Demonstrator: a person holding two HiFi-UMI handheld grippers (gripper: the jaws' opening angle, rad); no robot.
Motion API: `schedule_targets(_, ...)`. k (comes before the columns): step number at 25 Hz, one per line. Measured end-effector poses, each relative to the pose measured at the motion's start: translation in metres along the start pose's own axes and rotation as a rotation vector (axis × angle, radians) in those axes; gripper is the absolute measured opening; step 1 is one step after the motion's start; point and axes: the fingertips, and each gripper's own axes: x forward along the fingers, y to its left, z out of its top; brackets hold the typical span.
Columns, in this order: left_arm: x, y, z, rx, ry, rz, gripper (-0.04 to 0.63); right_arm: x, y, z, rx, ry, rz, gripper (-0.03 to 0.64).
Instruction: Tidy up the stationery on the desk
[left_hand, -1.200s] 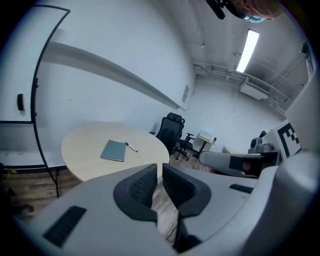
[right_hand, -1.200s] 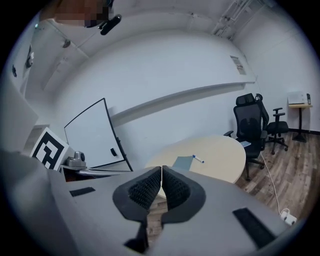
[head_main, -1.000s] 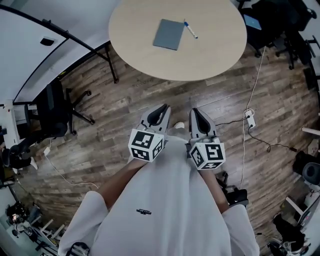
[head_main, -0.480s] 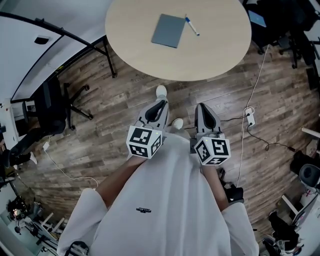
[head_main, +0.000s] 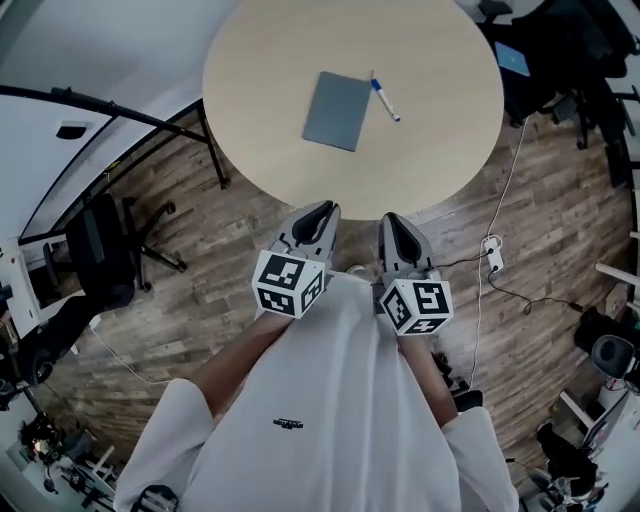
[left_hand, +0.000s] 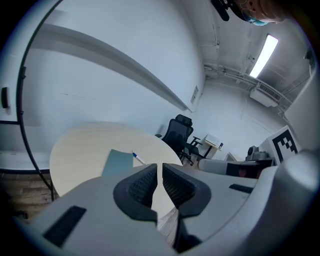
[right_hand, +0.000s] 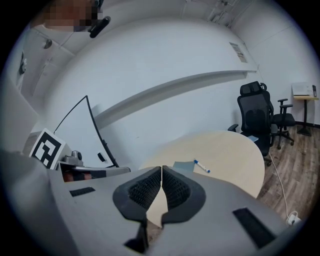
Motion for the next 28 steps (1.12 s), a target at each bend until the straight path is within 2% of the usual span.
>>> schedule_targets(6,0.047,0.049,0.037,-0.013,0.026,-0.019,0.046,0.069,-0.005,0.037,0.025,-0.001,-0.032,0.035)
schedule_targets(10,0.069,0.052,0.044,-0.038,0.047,-0.006,0.046,0.092,-0.023,0.048,0.015,0.048,-0.012,0.035)
schedule_targets(18,0.109,0.072,0.051,-0.073,0.076,0.072,0.046,0.131,-0.046,0.052,0.007,0.131,0.067,0.035)
schedule_targets(21,0.125,0.076,0.051,-0.051,0.091,0.096,0.046,0.145,-0.056,0.059,0.002,0.134,0.089,0.035)
schedule_targets(28,0.151,0.086,0.046,-0.078,0.105,0.168,0.046,0.174,-0.076,0.049,-0.018,0.215,0.137,0.035)
